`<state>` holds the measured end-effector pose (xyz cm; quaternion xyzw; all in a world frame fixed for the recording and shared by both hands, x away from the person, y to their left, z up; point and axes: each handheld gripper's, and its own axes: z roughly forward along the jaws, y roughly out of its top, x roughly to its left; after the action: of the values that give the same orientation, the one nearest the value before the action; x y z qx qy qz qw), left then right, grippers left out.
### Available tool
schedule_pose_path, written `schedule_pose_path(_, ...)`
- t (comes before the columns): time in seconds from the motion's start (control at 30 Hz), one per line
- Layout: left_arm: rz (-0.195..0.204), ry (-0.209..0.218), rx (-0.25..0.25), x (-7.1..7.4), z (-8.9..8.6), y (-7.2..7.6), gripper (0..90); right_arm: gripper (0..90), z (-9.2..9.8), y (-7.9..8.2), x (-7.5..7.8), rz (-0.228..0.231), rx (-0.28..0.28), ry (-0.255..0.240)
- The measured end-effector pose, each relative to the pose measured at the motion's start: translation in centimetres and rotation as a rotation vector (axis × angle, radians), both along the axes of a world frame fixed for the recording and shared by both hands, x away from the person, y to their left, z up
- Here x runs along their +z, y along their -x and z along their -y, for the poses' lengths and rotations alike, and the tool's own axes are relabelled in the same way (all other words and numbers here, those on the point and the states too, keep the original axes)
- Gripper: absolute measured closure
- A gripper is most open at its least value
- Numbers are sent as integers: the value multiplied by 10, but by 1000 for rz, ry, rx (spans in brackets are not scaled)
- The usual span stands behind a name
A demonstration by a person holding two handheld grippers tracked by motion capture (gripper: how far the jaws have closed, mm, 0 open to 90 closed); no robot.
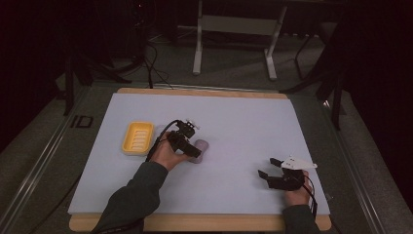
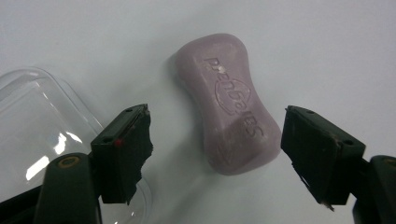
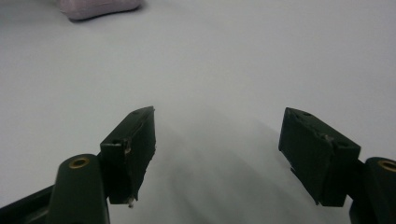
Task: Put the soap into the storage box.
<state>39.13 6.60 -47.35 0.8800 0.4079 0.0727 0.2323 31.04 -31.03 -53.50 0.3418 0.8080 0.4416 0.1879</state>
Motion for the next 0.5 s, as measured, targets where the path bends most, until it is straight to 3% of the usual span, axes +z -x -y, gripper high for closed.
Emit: schedule_pose_path(0.5, -24, -16, 40, -8, 11, -11, 150, 267, 0, 0, 0, 1, 2, 2)
